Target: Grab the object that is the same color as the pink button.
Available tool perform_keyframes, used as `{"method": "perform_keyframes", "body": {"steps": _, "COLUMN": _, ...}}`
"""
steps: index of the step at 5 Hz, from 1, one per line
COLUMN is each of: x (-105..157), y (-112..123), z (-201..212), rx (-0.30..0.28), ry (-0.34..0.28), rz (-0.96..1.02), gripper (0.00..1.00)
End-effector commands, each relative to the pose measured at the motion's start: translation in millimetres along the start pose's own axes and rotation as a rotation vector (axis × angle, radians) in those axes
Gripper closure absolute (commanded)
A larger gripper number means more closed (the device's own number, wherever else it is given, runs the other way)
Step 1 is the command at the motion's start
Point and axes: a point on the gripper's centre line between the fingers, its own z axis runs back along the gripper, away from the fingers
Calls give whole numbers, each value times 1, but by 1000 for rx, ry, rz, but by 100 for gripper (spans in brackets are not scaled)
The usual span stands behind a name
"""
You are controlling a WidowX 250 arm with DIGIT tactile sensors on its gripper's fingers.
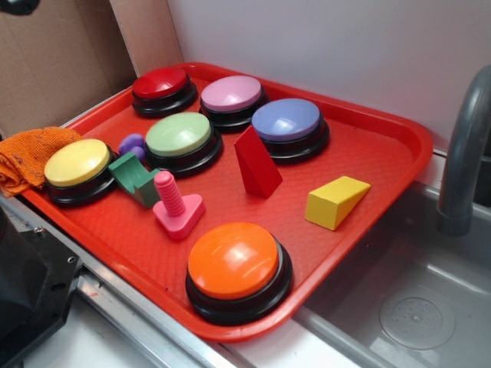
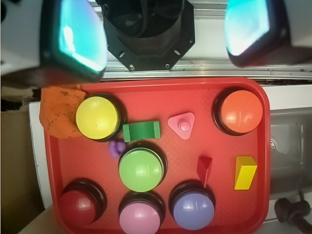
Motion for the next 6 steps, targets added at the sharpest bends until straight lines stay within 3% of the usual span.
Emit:
{"method": "perform_keyframes", "body": {"steps": 1, "x": 0, "y": 0, "z": 0, "rx": 0, "ry": 0, "rz": 0, "gripper": 0}}
{"method": "perform_keyframes", "body": {"steps": 2, "x": 9, "y": -5, "z": -29, "rx": -42, "ry": -72, "rz": 130, "gripper": 0}}
{"method": "perform_keyframes", "body": {"steps": 4, "x": 19, "y": -3, "z": -82, "rx": 6, "ry": -143, "rz": 377, "gripper": 0}}
{"method": "perform_keyframes", "body": {"steps": 6, "x": 38, "y": -6, "z": -144, "rx": 4, "ry": -100, "rz": 522, "gripper": 0}}
